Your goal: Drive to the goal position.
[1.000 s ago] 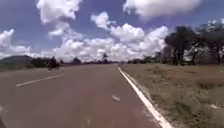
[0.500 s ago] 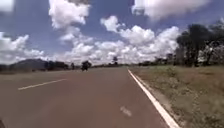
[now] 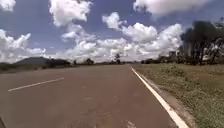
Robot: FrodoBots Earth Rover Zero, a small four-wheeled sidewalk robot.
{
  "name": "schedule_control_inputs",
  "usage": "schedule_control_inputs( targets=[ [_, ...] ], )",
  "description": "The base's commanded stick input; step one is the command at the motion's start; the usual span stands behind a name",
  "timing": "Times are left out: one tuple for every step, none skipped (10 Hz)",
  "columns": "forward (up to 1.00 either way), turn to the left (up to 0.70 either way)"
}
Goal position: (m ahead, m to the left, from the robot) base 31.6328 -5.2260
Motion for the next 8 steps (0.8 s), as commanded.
schedule_control_inputs(
  targets=[
    [0.0,0.0],
    [0.33,0.0],
    [0.75,0.0],
    [1.0,0.0],
    [1.0,0.0],
    [1.0,0.0],
    [1.0,0.0],
    [1.0,0.0]
  ],
)
